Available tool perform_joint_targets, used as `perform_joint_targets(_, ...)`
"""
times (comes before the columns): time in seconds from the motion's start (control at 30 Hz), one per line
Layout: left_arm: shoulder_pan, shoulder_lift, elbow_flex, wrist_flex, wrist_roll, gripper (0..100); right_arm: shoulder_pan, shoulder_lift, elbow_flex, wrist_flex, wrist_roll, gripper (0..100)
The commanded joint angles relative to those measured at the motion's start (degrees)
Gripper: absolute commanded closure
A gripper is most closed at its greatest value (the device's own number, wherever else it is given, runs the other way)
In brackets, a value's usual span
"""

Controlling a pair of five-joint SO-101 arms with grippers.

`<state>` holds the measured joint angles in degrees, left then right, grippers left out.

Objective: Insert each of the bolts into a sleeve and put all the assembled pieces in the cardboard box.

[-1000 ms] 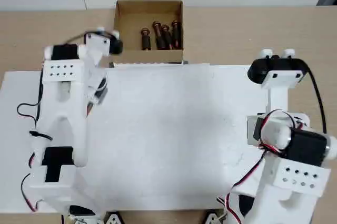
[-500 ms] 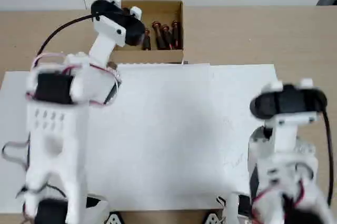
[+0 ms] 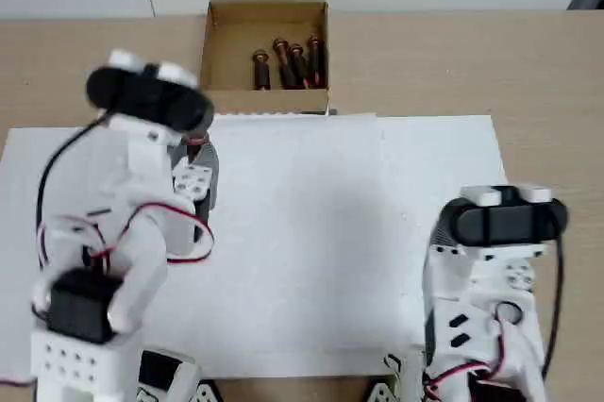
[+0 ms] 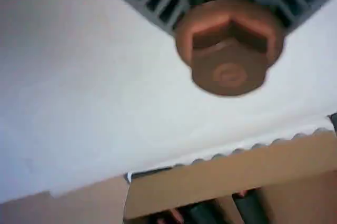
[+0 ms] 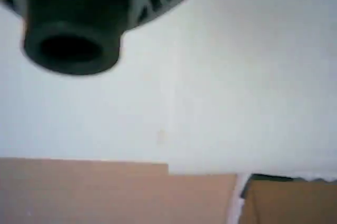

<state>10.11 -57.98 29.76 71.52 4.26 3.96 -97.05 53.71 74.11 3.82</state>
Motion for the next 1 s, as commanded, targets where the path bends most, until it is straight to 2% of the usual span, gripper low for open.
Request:
perform_joint_targets(0.0, 0.53, -9.76, 10.77, -9.14, 3.16, 100, -6.11, -5.23, 4.84, -6.11, -0.62, 99.5)
perform_joint_targets(0.2, 0.62, -22.86, 24.31, -16.09, 8.88, 100, -14.9, -6.46, 12.13, -12.97, -1.49, 99.5)
perform_joint_targets(0.4, 0.88, -31.03, 31.34, -16.35, 18.37, 100, -25.8, -6.55, 20.04, -22.02, -4.13, 99.5)
perform_joint_targets(0.63, 2.46, -39.91, 38.2, -23.21, 27.25, 100, -39.6, -6.55, 28.75, -32.04, -3.87, 99.5)
perform_joint_targets(0.83, 7.38, -46.51, 41.54, -28.4, 30.33, 100, -43.38, -6.55, 32.26, -32.31, -3.87, 99.5)
perform_joint_targets(0.97, 7.56, -46.07, 41.45, -28.75, 33.05, 100, -44.97, -6.55, 33.05, -32.48, -2.73, 99.5)
